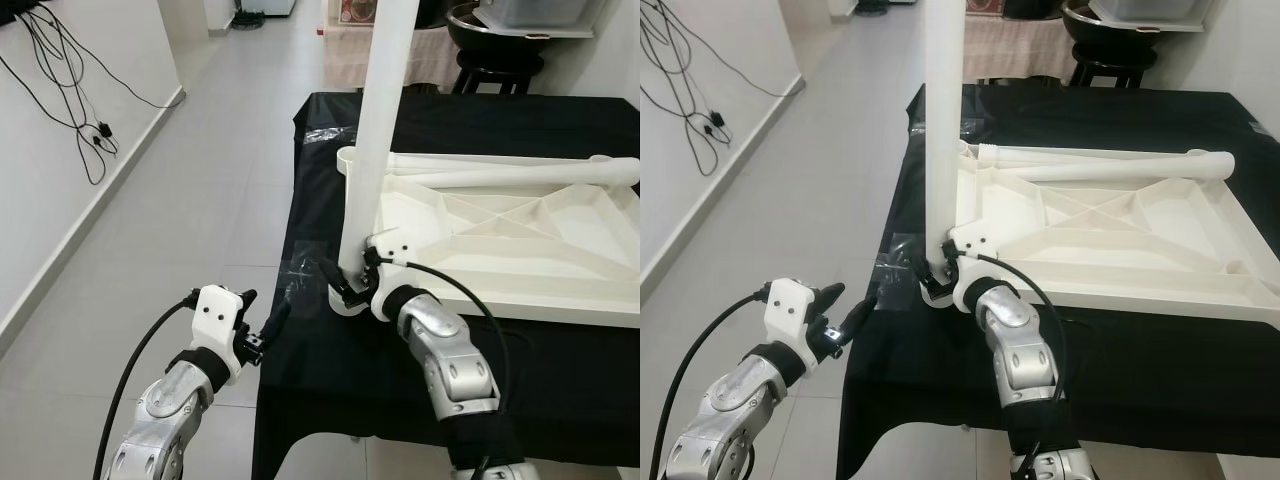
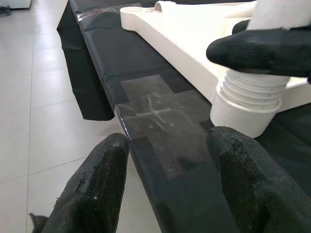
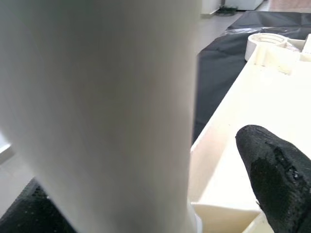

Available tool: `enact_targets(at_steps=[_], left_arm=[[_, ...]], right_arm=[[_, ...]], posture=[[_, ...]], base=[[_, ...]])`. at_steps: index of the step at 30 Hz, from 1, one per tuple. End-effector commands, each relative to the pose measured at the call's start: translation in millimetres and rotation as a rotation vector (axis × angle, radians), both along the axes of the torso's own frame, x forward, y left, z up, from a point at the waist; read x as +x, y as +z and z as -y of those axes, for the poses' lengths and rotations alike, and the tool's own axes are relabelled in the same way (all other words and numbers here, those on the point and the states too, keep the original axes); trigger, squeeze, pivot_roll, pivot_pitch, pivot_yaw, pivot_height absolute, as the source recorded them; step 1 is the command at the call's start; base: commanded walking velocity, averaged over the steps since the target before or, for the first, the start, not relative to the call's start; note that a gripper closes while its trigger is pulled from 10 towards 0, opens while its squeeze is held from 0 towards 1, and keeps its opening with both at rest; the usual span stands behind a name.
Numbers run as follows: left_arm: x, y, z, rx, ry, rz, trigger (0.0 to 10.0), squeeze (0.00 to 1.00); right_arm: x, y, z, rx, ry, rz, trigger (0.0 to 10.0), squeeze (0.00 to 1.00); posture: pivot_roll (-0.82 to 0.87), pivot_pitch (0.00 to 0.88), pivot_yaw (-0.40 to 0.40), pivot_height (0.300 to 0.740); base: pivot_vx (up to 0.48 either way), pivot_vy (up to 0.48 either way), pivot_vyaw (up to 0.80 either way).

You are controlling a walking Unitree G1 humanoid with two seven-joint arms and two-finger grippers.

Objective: Building children table

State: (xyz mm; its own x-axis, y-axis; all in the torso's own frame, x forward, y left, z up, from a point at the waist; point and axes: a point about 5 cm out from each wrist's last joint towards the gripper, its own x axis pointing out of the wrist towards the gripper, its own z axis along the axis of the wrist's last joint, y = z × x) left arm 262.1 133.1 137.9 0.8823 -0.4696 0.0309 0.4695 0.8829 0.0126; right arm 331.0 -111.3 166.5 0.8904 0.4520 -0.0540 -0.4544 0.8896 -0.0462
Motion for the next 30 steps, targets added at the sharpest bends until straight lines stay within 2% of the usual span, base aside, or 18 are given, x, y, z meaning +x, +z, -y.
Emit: enact_targets(at_steps=[1,2,3,4,5,6,7,10,13,15,16,17,22,25,30], left_arm=[[-0.2,-2.1,1.4,-0.003,-0.002,-0.007,10.0,0.00],[0.0,-2.0,1.7,-0.005,-0.002,-0.007,10.0,0.00],[0.0,-2.0,1.7,-0.005,-0.002,-0.007,10.0,0.00],[0.3,-1.8,2.3,-0.006,-0.001,-0.006,10.0,0.00],[0.3,-1.8,2.3,-0.006,-0.001,-0.006,10.0,0.00],[0.7,-1.6,2.7,-0.007,-0.001,-0.005,10.0,0.00],[0.7,-1.6,2.7,-0.007,-0.001,-0.005,10.0,0.00],[0.7,-1.3,4.1,-0.009,0.000,-0.003,10.0,0.00],[0.3,-1.4,4.6,-0.008,0.001,-0.001,10.0,0.00],[0.3,-1.4,4.6,-0.008,0.001,-0.001,10.0,0.00],[-0.3,-1.4,4.7,-0.008,0.002,-0.001,10.0,0.00],[-1.2,-1.4,4.8,-0.008,0.001,0.000,10.0,0.00],[-3.1,-1.1,5.0,-0.010,0.000,0.001,10.0,0.00],[-3.4,-1.0,5.1,-0.011,-0.001,0.001,10.0,0.00],[-4.6,-0.4,5.5,-0.014,-0.009,0.002,10.0,0.00]], right_arm=[[0.1,8.8,-3.1,0.008,0.032,0.015,10.0,1.00],[0.4,15.2,-3.5,-0.014,0.126,0.029,10.0,1.00],[0.4,15.2,-3.5,-0.014,0.126,0.029,10.0,1.00],[1.5,20.4,-3.5,-0.030,0.230,0.040,10.0,1.00],[1.5,20.4,-3.5,-0.030,0.230,0.040,10.0,1.00],[4.6,26.8,-1.6,-0.054,0.317,0.061,10.0,0.00],[4.6,26.8,-1.6,-0.054,0.317,0.061,10.0,0.00],[25.3,51.4,3.7,-0.099,0.550,0.108,10.0,0.00],[32.3,60.1,3.6,-0.096,0.617,0.115,10.0,0.00],[32.3,60.1,3.6,-0.096,0.617,0.115,10.0,0.00],[34.3,63.3,2.7,-0.083,0.655,0.107,0.6,0.00],[34.4,65.5,2.1,-0.067,0.708,0.087,0.0,0.00],[38.2,67.6,5.7,-0.054,0.750,0.048,0.0,0.00],[40.1,66.8,8.7,-0.056,0.722,0.047,0.0,0.00],[39.5,54.2,27.7,-0.078,0.593,0.065,0.0,0.00]], posture=[[-0.08,0.137,0.013,0.740],[-0.08,0.137,0.013,0.740],[-0.08,0.137,0.013,0.740],[-0.08,0.140,0.009,0.740],[-0.08,0.140,0.009,0.740],[-0.08,0.141,0.007,0.740],[-0.08,0.141,0.007,0.740],[-0.07,0.142,-0.004,0.740],[-0.07,0.142,-0.005,0.740],[-0.07,0.142,-0.005,0.740],[-0.06,0.144,-0.010,0.740],[-0.06,0.148,-0.011,0.740],[-0.05,0.153,-0.012,0.740],[-0.05,0.155,-0.012,0.740],[-0.06,0.161,-0.009,0.740]], base=[[0.000,0.000,0.00],[0.000,0.000,0.00],[0.000,0.000,0.00],[0.000,0.000,0.00],[0.000,0.000,0.00],[0.000,0.000,0.00],[0.000,0.000,0.00],[0.000,0.000,0.00],[0.000,0.000,0.00],[0.000,0.000,0.00],[0.000,0.000,0.00],[0.000,0.000,0.00],[0.000,0.000,0.00],[0.000,0.000,0.00],[0.000,0.000,0.00]])
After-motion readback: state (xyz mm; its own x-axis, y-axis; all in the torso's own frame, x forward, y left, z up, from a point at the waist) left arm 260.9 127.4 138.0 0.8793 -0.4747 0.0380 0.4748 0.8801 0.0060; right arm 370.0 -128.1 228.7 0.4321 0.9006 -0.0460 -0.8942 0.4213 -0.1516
